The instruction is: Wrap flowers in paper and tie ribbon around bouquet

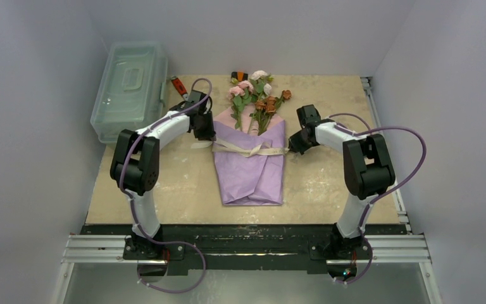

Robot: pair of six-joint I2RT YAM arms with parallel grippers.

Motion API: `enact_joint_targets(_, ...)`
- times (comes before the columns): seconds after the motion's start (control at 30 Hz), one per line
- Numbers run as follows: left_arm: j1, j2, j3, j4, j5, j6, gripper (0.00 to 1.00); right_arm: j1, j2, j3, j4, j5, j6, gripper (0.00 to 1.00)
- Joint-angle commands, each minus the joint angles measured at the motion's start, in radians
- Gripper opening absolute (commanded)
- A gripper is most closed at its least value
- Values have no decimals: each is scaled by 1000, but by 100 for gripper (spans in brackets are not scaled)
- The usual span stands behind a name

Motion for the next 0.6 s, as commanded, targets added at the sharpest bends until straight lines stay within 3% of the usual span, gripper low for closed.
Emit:
enact_joint_targets(0.0, 10, -49, 43, -6, -11, 22, 19, 5, 31, 20, -9, 12, -14, 0)
enact_joint_targets(0.17, 13, -62, 52, -15, -13, 24, 16, 5, 33, 18, -11, 13, -15, 0)
enact_joint_targets(0.27, 20, -74, 57, -31, -23, 28, 1, 5, 24, 24, -25, 25, -27, 0)
enact_joint_targets(0.57, 69, -164, -56, -63, -64, 74, 0, -82, -96, -56, 24, 91, -157, 0)
